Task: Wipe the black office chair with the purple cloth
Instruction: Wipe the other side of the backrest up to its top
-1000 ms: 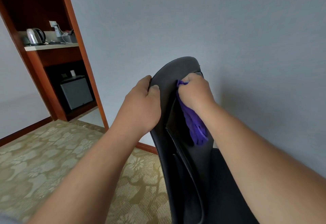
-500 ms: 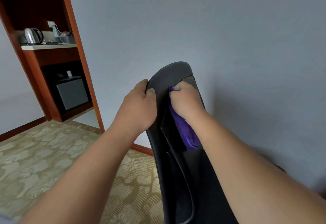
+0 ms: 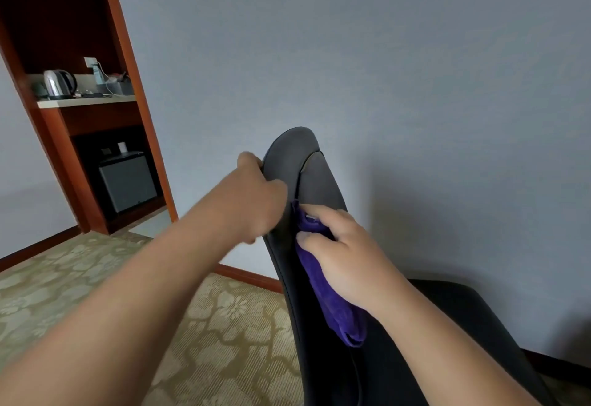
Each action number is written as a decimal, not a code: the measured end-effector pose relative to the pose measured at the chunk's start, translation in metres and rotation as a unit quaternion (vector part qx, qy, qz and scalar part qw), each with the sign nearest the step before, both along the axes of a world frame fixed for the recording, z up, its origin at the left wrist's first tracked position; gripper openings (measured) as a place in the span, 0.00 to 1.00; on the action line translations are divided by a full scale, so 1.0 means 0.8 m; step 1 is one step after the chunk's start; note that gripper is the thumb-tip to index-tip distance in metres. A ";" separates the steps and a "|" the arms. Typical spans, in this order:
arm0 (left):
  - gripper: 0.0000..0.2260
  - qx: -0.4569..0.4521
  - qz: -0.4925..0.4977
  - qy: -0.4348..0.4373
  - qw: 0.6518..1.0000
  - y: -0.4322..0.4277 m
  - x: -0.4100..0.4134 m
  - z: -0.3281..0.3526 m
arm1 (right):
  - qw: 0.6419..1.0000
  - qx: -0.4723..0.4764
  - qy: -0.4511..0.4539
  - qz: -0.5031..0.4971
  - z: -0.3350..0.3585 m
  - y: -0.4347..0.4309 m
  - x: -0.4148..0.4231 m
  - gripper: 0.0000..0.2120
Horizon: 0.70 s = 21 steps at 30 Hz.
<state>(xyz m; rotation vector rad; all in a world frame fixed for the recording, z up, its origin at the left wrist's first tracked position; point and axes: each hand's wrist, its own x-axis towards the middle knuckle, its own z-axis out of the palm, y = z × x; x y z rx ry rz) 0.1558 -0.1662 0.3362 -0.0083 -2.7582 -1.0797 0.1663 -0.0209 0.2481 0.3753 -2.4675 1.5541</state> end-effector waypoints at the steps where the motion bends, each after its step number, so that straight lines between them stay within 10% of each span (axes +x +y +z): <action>1: 0.13 -0.021 0.013 -0.020 0.999 0.001 -0.007 0.013 | 1.000 0.010 -0.004 0.005 -0.001 0.004 0.002 0.16; 11: 0.18 -0.287 -0.006 -0.028 0.957 0.055 -0.106 0.049 | 0.995 0.030 0.073 -0.058 -0.001 0.005 -0.033 0.06; 21: 0.13 -0.255 -0.021 0.005 0.967 0.026 -0.150 0.033 | 0.988 0.047 0.092 -0.115 0.023 -0.007 -0.167 0.07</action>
